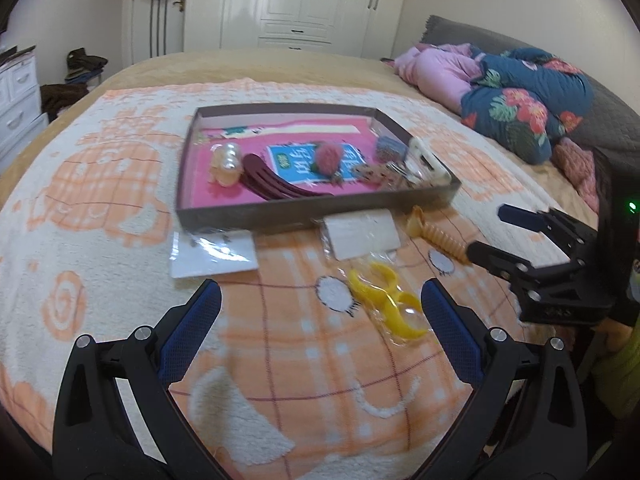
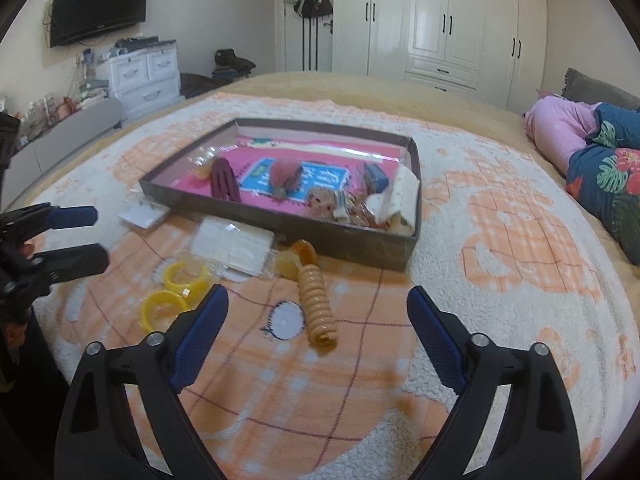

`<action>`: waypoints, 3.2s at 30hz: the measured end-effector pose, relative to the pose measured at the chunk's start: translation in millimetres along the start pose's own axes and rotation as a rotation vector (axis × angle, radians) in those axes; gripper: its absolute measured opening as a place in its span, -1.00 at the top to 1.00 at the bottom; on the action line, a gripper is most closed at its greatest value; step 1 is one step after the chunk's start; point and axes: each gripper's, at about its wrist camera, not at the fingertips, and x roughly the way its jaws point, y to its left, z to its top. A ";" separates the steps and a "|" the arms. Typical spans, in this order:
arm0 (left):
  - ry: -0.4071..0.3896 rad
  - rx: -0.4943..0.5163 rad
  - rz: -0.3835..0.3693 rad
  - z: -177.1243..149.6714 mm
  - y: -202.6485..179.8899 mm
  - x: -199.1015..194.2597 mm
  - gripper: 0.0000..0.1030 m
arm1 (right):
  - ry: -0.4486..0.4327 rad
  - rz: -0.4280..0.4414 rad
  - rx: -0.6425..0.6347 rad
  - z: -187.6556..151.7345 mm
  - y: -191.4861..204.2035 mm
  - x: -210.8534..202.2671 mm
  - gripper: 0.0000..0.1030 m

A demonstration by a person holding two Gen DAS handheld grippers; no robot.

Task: Organize jewelry
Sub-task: 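Grasp the bagged yellow hair ties with the left tool while the right tool grasps the orange coil tie, then carry the yellow hair ties and orange coil tie over the tray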

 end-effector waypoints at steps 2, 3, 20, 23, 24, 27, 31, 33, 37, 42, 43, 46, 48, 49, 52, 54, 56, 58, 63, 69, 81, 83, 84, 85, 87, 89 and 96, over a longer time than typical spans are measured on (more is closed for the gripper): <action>0.010 0.011 -0.013 -2.4 -4.9 3.1 -0.78 | 0.018 -0.005 0.000 -1.1 -2.1 5.8 -0.50; 0.013 0.020 -0.016 -3.5 -8.0 4.8 -0.78 | 0.027 -0.009 -0.003 -1.5 -2.9 9.0 -0.49; 0.092 0.062 -0.069 -13.1 -32.4 39.9 -0.78 | 0.129 0.030 0.001 2.3 -9.5 51.2 -0.15; 0.098 0.081 -0.075 -12.7 -38.6 46.3 -0.73 | 0.129 0.039 0.016 3.4 -12.0 53.2 -0.03; 0.099 0.084 -0.079 -12.5 -40.1 47.7 -0.71 | 0.130 0.036 0.017 3.4 -13.2 53.7 0.01; 0.112 0.091 -0.077 -10.3 -46.7 54.9 -0.69 | 0.132 0.021 0.008 3.3 -14.8 52.6 0.33; 0.118 0.108 -0.072 -7.5 -54.5 59.5 -0.66 | 0.141 0.012 0.029 2.3 -21.8 49.6 0.67; 0.129 0.116 -0.066 -7.0 -59.1 62.7 -0.56 | 0.141 0.012 0.051 1.3 -25.4 45.7 0.67; 0.142 0.120 -0.064 -8.2 -63.0 65.6 -0.24 | 0.115 0.010 0.081 -0.8 -30.7 32.8 0.67; 0.150 0.113 -0.063 -10.3 -58.7 61.9 0.11 | 0.046 0.032 0.089 3.1 -30.0 14.9 0.67; 0.151 0.111 -0.065 -10.7 -57.4 60.1 0.12 | 0.035 0.041 0.086 3.8 -28.9 11.9 0.67; 0.150 0.111 -0.071 -13.3 -55.7 54.9 0.14 | 0.017 0.065 0.071 4.9 -24.0 6.7 0.67; 0.146 0.105 -0.081 -14.5 -53.5 49.6 0.15 | 0.008 0.080 0.058 5.5 -20.3 4.0 0.67; 0.144 0.102 -0.084 -14.7 -52.6 46.7 0.15 | 0.004 0.088 0.053 5.8 -18.7 2.7 0.67; 0.130 0.094 -0.083 -14.1 -48.9 38.5 0.15 | -0.004 0.107 0.041 6.9 -13.8 0.8 0.67; 0.119 0.079 -0.080 -12.8 -43.7 32.2 0.15 | -0.008 0.119 0.031 7.1 -9.4 -0.2 0.67; 0.106 0.065 -0.074 -10.4 -39.1 28.5 0.15 | -0.011 0.129 0.023 7.3 -5.3 -1.1 0.67; 0.091 0.049 -0.068 -7.5 -33.7 23.9 0.15 | -0.016 0.141 0.018 7.5 -1.4 -2.7 0.67; 0.053 0.025 -0.046 -0.1 -22.3 14.9 0.15 | -0.035 0.168 0.014 9.9 5.9 -7.1 0.67; 0.016 0.000 -0.023 7.6 -8.7 10.0 0.15 | -0.052 0.174 -0.021 13.7 17.4 -9.8 0.67; -0.032 -0.062 0.015 18.0 23.7 7.5 0.15 | -0.065 0.166 -0.044 25.1 25.2 -1.7 0.67; -0.038 -0.067 0.019 20.2 27.4 7.9 0.15 | -0.064 0.168 -0.046 27.3 26.3 0.4 0.67; -0.041 -0.071 0.023 21.4 29.6 8.2 0.15 | -0.065 0.165 -0.049 29.3 27.0 1.7 0.67; -0.043 -0.075 0.023 21.8 31.4 8.2 0.15 | -0.065 0.161 -0.051 31.2 27.6 3.1 0.67; -0.050 -0.085 0.027 25.2 35.8 9.2 0.15 | -0.065 0.152 -0.050 35.4 28.1 6.1 0.67; -0.055 -0.094 0.028 28.7 39.3 10.5 0.15 | -0.061 0.141 -0.049 38.7 28.3 9.6 0.67; -0.068 -0.114 0.037 39.5 50.3 16.8 0.15 | -0.058 0.117 -0.041 55.1 24.1 25.7 0.67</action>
